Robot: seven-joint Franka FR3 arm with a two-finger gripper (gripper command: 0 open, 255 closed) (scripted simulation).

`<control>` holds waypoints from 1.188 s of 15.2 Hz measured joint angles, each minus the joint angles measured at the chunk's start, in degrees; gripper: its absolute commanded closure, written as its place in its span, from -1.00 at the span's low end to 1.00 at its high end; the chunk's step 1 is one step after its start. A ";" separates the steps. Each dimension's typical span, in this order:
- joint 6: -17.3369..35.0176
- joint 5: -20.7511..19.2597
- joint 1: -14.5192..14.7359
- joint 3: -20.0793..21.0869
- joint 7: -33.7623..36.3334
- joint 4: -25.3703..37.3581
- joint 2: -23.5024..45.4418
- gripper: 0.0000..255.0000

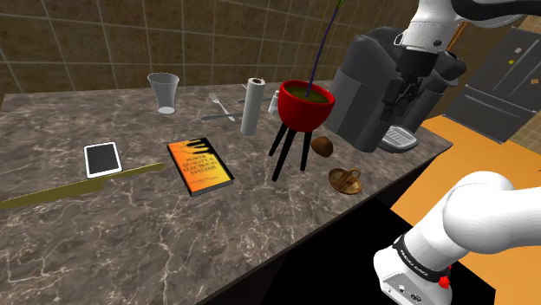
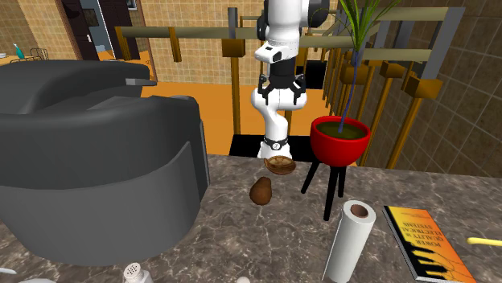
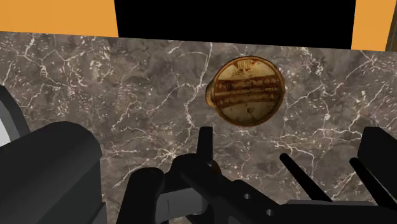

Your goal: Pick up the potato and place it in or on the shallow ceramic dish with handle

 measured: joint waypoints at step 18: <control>8.04 -5.14 -1.73 1.70 7.86 18.75 44.70 -1.00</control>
